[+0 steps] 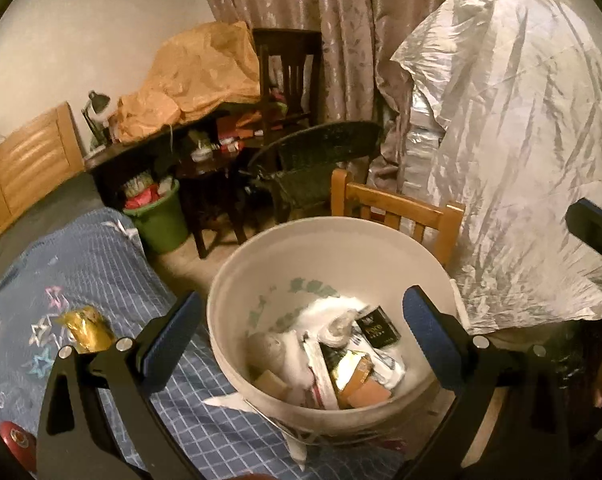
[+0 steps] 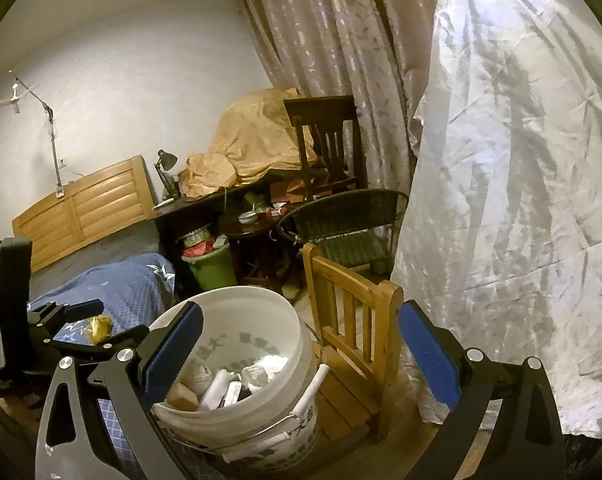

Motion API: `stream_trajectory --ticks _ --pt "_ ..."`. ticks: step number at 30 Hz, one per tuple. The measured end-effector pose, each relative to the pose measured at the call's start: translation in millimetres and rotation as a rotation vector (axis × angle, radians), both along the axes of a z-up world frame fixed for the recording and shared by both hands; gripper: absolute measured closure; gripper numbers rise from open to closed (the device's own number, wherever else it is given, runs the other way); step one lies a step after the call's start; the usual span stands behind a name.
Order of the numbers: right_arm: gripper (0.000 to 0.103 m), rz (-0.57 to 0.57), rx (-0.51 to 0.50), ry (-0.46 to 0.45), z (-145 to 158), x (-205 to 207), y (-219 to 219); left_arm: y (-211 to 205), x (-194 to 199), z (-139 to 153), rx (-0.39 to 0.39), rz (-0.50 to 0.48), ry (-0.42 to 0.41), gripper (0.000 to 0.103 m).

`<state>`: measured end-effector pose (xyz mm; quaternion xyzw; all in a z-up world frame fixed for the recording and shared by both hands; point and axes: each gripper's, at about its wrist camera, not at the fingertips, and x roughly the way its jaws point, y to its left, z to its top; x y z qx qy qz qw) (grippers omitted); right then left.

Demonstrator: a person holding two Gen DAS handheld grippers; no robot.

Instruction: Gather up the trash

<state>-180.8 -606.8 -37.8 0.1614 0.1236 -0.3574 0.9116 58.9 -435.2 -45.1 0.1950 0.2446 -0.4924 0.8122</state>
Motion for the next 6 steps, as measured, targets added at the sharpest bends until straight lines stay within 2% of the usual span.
stream_trajectory --ticks 3,6 --pt "0.005 -0.001 0.005 0.003 -0.8 1.4 0.8 3.4 3.5 0.8 -0.002 -0.011 0.035 0.006" --pt "0.005 0.005 0.001 0.009 -0.9 3.5 2.8 4.0 2.5 1.6 -0.008 -0.008 0.027 0.006"
